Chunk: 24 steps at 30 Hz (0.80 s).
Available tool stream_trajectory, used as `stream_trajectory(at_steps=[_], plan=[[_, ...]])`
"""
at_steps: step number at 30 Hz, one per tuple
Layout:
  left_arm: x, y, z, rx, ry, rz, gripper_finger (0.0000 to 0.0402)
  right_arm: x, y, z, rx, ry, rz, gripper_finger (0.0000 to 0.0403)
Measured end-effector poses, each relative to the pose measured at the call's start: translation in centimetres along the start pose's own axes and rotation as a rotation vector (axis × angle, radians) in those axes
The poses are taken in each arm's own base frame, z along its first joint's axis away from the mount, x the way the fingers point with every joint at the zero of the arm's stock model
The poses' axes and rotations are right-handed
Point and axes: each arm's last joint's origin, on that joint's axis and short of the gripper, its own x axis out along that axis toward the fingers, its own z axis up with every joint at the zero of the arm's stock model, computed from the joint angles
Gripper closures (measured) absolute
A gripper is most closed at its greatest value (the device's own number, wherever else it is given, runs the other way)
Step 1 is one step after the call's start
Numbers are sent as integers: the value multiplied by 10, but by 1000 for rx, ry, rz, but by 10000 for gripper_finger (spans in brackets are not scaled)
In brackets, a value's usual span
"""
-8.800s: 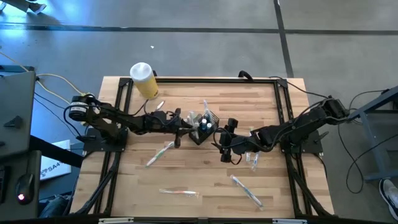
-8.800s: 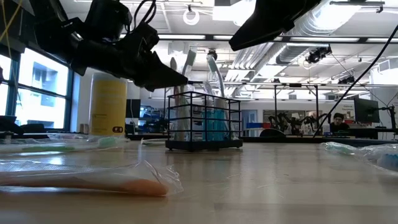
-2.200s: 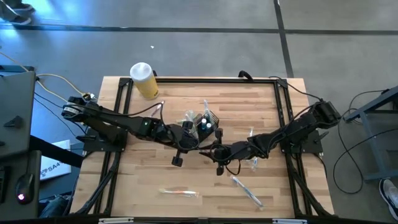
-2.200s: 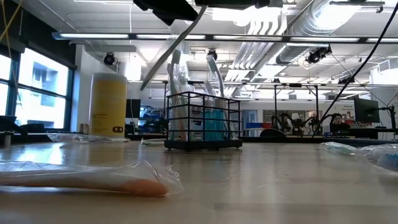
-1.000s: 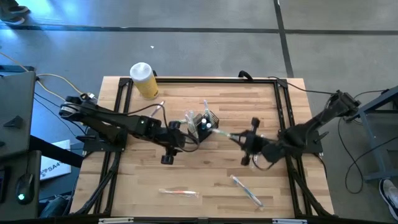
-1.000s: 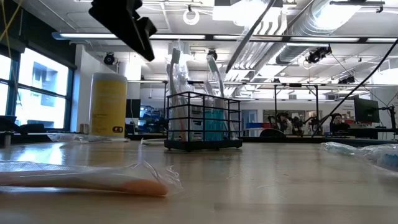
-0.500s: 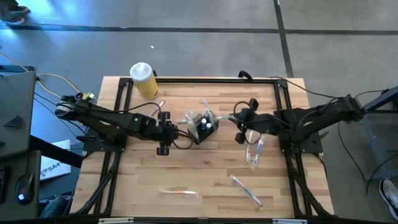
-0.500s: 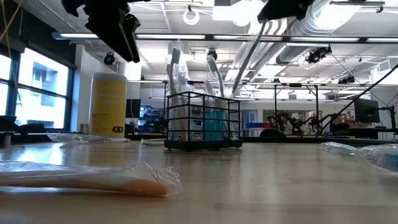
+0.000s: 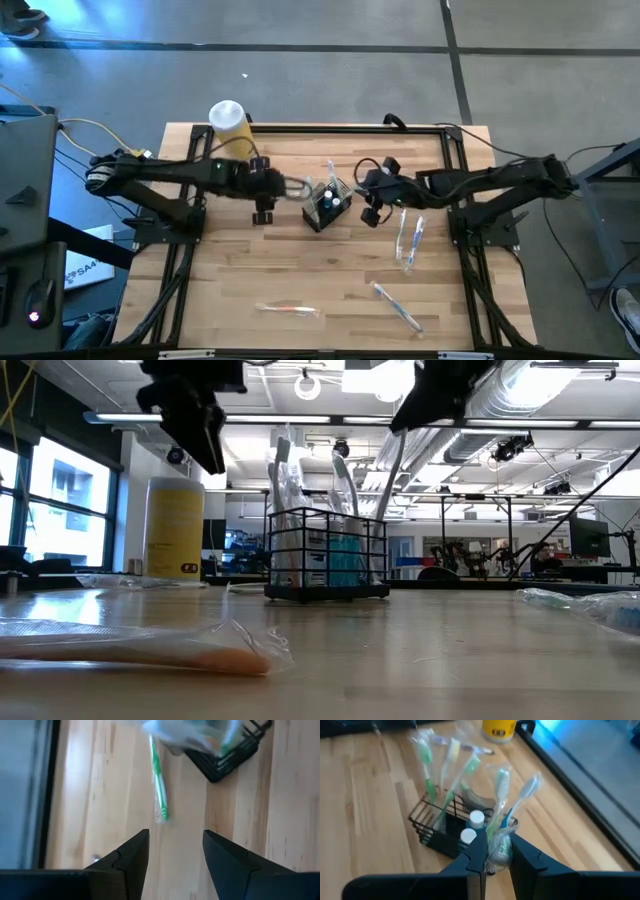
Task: Pick & Place toothbrushing station
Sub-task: Put the green toothbrush into the wire organizer
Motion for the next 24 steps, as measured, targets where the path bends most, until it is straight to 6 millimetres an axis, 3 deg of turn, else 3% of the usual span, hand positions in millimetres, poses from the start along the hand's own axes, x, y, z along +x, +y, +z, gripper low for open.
stream_trajectory(at_steps=[5,11,18,24], plan=[[12,18,4,-42,-85,-105,224,21,-6,-3,35,66,6,357],[40,31,-5,-54,-193,-230,224,37,-10,-6,45,122,25,357],[71,40,-29,-131,-236,-253,224,45,-12,-8,66,153,52,356],[82,38,-40,-152,-256,-292,224,48,-15,-7,83,155,61,356]])
